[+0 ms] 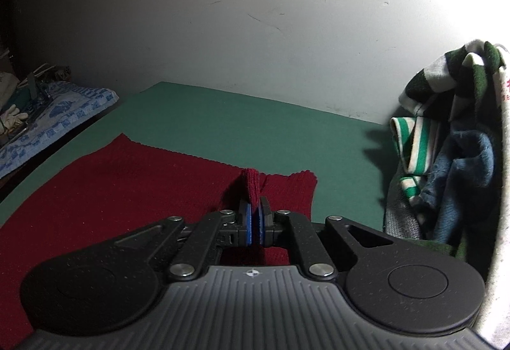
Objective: Fold clothes
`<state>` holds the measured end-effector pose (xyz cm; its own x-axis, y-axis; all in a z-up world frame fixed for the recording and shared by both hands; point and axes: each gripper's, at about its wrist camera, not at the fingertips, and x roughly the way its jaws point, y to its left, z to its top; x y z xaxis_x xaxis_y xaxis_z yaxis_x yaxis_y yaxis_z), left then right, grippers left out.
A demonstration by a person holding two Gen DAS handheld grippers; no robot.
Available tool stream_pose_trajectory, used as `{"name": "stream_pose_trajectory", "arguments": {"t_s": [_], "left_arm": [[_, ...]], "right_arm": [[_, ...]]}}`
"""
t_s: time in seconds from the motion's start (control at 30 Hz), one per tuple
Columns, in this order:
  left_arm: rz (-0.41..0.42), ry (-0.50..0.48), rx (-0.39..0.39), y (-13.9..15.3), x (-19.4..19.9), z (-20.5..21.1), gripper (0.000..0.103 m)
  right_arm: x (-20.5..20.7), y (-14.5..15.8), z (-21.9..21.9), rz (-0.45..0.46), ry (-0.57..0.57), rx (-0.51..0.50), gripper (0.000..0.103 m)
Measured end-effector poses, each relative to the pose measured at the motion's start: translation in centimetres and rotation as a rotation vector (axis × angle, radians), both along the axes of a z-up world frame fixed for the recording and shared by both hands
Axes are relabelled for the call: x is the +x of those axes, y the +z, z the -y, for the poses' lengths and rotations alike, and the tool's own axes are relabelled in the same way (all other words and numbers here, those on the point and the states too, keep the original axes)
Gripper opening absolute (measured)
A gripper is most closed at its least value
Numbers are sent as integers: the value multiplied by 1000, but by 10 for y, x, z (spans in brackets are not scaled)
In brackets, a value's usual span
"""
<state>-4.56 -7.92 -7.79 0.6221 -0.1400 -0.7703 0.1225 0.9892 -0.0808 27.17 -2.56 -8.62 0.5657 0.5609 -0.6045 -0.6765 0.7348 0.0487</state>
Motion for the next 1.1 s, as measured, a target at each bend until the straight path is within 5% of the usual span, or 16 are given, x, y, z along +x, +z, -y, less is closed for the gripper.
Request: {"name": "stream_pose_trajectory", "arguments": {"t_s": [0.3,0.67,0.83,0.97,1.1], "left_arm": [[45,180,-88,14,26,-82,78],[-17,228,-354,-18,71,-142,67],[-20,215,-339,-14,67,-132,48],[-17,243,-343,-12,59,-131,19],[10,268,-318,-5,50,-125,15]], "right_arm": [[8,-15,6,1,-17,-25,5],[13,-18,8,45,-30,-50,4],[16,-29,2,35,-22,-47,5],[15,-34,1,49,-12,-36,5],[16,-31,5,35,-5,23,5]]}}
